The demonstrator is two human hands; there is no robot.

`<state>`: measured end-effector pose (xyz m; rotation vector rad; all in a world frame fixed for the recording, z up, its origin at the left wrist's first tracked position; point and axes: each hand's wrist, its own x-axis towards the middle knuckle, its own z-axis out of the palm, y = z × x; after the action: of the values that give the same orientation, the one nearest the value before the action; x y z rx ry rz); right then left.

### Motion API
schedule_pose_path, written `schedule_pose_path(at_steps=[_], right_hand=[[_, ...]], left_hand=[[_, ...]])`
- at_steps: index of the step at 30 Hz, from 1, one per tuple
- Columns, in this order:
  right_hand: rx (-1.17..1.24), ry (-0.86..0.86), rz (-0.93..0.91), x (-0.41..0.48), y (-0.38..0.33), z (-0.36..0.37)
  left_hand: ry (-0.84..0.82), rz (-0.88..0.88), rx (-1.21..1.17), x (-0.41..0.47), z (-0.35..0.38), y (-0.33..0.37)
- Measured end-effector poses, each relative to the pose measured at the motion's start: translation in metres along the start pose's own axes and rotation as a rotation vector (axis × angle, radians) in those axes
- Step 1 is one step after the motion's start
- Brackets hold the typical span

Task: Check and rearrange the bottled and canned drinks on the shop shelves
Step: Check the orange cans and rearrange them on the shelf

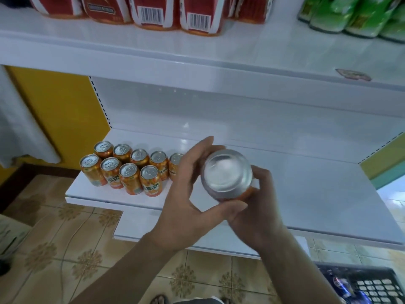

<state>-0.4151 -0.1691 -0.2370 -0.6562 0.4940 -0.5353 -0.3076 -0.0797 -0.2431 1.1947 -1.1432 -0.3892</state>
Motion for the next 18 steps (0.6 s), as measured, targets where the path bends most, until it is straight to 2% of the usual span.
schedule_pose_path(at_steps=[4, 8, 18], right_hand=[[0.243, -0.093, 0.090, 0.001, 0.013, 0.004], [0.228, -0.152, 0.086, -0.001, 0.008, 0.000], [0.137, -0.044, 0.060, -0.006, -0.002, -0.003]], left_hand=[[-0.091, 0.036, 0.014, 0.003, 0.007, 0.010], [-0.100, 0.055, 0.037, 0.002, 0.009, 0.013], [-0.075, 0.020, -0.047, 0.003, 0.015, 0.012]])
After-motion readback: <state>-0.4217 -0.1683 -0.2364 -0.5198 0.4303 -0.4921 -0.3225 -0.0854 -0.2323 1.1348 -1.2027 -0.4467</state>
